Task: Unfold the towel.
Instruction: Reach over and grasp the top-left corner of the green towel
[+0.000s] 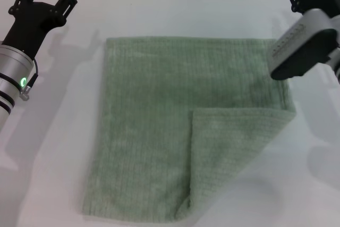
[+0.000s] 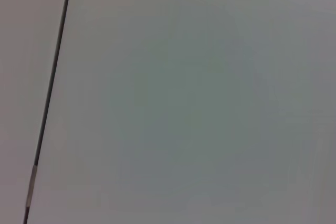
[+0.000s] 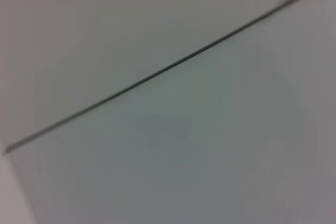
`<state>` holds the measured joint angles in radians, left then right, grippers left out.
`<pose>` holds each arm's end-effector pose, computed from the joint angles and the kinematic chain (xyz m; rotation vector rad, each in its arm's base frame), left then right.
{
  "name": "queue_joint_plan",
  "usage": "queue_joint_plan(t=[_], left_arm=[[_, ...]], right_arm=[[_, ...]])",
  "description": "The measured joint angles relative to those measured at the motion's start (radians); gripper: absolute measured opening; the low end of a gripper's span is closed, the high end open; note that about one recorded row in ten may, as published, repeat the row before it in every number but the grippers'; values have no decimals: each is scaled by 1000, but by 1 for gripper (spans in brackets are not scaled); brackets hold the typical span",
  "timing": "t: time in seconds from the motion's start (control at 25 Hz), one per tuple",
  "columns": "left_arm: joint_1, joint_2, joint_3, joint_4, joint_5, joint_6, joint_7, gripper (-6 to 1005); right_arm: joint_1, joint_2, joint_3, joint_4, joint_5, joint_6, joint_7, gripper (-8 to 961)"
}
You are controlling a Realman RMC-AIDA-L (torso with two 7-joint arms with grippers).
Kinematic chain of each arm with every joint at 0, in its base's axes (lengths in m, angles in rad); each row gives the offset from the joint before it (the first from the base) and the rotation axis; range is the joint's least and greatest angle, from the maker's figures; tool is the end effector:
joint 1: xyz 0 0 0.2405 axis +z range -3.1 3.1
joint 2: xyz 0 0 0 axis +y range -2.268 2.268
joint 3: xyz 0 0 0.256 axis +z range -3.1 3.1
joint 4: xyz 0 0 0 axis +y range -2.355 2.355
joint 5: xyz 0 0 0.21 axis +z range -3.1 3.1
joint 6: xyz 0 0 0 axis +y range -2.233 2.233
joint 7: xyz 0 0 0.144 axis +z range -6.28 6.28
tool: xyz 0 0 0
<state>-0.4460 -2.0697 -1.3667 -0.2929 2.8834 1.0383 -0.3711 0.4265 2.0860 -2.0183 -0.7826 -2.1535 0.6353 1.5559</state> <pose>-0.3005 0.3642 -0.0029 -1.6303 -0.6158 -0.8630 0.2265 0.3974 -0.0263 -1.6125 -0.3787 -0.2415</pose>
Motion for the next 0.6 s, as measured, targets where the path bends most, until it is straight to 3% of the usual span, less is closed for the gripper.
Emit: queue_joint_plan(t=[0.08, 0.12, 0.28, 0.32, 0.6], left_arm=[[0, 0, -1, 0, -1, -1, 0, 824], [0, 0, -1, 0, -1, -1, 0, 824], [-3, 0, 0, 0, -2, -4, 0, 824], [-4, 0, -1, 0, -2, -5, 0, 825], [-10, -1, -1, 0, -3, -18, 0, 825]], right_arm=[[28, 1, -6, -42, 241, -28, -318, 592], [28, 1, -6, -42, 241, -28, -318, 591], [98, 2, -10, -46, 582, 48, -674, 589], [98, 2, -10, -46, 582, 48, -674, 588], [259, 5, -33, -21, 1064, 307, -958, 585]])
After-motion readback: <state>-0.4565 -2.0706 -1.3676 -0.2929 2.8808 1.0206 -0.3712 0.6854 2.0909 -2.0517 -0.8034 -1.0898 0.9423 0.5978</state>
